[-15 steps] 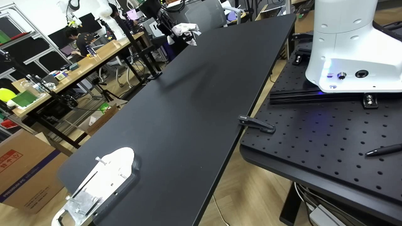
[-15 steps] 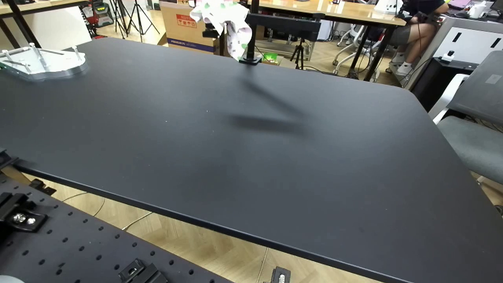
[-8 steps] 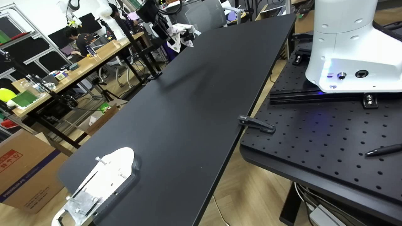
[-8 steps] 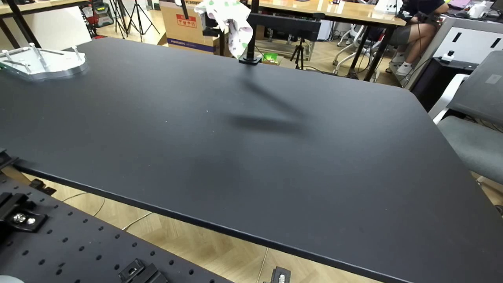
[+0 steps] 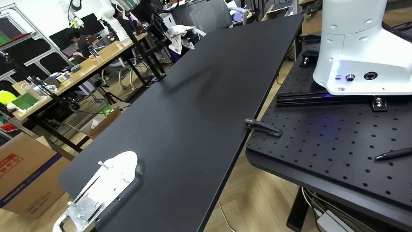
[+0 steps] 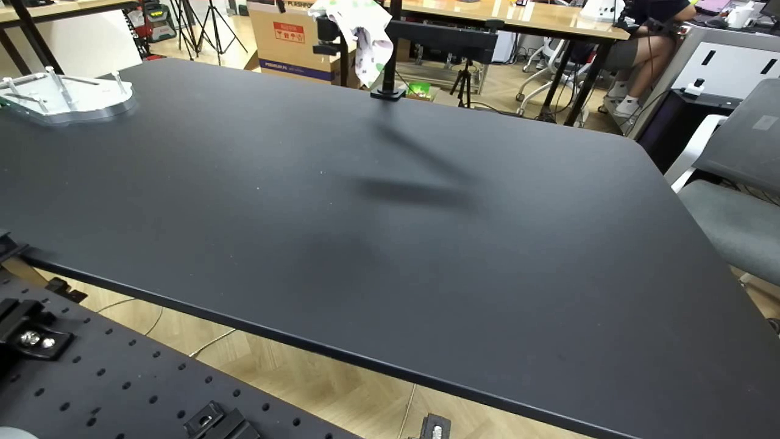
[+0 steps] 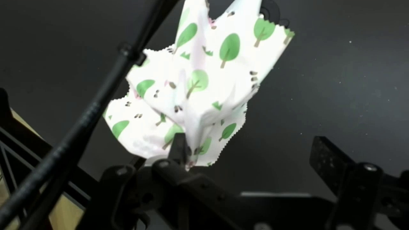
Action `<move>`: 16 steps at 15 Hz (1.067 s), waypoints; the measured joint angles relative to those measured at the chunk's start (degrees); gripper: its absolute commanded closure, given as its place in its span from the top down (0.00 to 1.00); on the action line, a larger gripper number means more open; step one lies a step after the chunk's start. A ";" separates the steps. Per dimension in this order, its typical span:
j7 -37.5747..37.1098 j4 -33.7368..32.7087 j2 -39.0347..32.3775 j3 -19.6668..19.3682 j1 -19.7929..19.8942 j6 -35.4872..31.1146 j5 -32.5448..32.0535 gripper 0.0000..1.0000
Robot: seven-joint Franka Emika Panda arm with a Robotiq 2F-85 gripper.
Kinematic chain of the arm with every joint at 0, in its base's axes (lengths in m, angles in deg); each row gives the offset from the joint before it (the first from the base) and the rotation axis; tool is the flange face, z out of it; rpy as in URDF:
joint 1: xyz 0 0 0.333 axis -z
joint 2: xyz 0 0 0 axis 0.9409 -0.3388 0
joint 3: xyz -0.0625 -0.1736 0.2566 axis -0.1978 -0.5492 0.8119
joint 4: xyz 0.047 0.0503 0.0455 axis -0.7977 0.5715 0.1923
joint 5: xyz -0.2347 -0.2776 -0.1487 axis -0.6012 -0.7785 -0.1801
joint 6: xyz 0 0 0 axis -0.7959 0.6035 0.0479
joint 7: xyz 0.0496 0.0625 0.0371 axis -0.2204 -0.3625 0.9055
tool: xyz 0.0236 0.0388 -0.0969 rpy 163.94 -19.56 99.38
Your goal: Put the cloth on the black rod
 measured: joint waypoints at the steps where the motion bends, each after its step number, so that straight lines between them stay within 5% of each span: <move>1: -0.52 -0.19 0.04 0.02 -0.27 -0.06 -0.58 1.00; 10: -6.41 -2.95 0.19 1.00 -3.82 0.46 -3.76 1.00; 16: -7.59 -5.66 -0.77 1.54 -4.80 6.46 -3.58 1.00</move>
